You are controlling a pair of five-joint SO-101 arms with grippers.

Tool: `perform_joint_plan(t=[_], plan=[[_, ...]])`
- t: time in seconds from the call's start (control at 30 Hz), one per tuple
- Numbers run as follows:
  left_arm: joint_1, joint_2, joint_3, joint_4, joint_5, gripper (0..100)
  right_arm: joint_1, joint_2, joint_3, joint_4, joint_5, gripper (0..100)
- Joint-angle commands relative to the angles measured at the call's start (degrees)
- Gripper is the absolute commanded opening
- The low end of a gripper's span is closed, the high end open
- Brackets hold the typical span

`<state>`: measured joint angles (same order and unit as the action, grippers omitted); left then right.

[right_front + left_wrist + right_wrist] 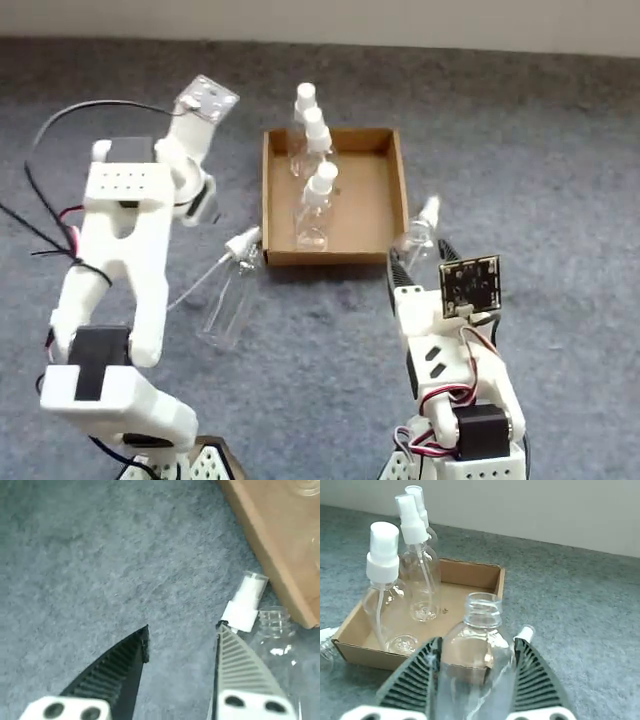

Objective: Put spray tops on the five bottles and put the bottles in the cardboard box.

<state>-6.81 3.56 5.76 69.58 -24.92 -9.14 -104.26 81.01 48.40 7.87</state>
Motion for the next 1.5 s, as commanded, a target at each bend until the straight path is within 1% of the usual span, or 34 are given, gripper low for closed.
perform_joint_plan(t=[0.0,0.23,0.47,0.63,0.8,0.93,1.03,1.1,1.17,1.27,1.47], plan=[[4.00,1.80,0.22,-3.87,-0.35,21,0.66,-0.13,-4.00,0.04,0.97,0.4],[6.55,7.87,0.13,-7.38,0.79,21,0.57,-0.22,-3.56,0.04,0.88,0.4],[6.37,12.97,0.04,-8.35,0.62,21,0.57,-0.22,-3.56,0.04,0.97,0.4],[6.11,16.04,0.04,-11.43,0.62,21,0.48,-0.22,-3.56,0.04,0.88,0.4],[6.02,18.33,0.13,-11.60,0.79,20,0.48,-0.22,-3.56,0.04,0.97,0.4],[3.21,14.29,-2.68,-11.43,0.88,21,0.48,-0.22,-3.56,0.04,0.97,0.4],[2.42,8.40,-3.82,-5.71,0.44,21,0.48,-0.22,-3.56,0.04,0.97,0.4],[2.86,4.70,-3.03,-1.49,-0.97,21,0.48,-0.22,-3.56,0.04,0.97,0.4],[3.91,1.63,-0.92,0.79,-1.23,21,0.48,-0.22,-3.56,0.04,0.97,0.4],[5.14,-1.19,4.26,-0.09,-1.41,24,0.48,-0.22,-3.56,0.04,0.97,0.4],[6.99,-1.63,10.77,-6.15,-1.49,25,0.48,-0.22,-3.47,0.04,0.97,0.4]])
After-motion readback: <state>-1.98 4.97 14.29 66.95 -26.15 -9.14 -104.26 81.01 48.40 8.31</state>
